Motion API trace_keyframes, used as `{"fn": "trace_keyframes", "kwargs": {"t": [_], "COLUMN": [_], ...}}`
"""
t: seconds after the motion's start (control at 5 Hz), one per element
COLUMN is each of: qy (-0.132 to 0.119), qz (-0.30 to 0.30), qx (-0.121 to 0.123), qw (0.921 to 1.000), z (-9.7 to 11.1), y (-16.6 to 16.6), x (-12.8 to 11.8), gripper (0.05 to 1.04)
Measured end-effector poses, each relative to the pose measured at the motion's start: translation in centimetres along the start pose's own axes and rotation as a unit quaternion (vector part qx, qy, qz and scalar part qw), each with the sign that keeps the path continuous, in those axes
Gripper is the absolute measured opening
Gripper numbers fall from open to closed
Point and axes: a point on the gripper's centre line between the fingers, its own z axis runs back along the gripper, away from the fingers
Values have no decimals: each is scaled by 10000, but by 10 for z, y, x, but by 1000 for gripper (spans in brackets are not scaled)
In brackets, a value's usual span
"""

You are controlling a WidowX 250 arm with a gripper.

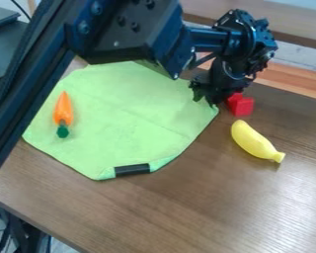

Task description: Fold the cloth from top right to bottom left to cover the orange figure

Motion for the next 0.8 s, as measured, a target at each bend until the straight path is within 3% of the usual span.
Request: {"fn": "trace_keyframes", "kwargs": {"t": [0.2, 0.4, 0.6, 0.8], "qy": [-19, -10, 22, 142], "qz": [0, -75, -96, 17], "qx": [13, 28, -36, -131], "qw": [10000, 10000, 9999, 9998], "z": [-1, -6, -2, 5], "y": [0, 3, 9, 19], "x": [0, -7, -9, -7], "gripper": [371, 157, 61, 50]}}
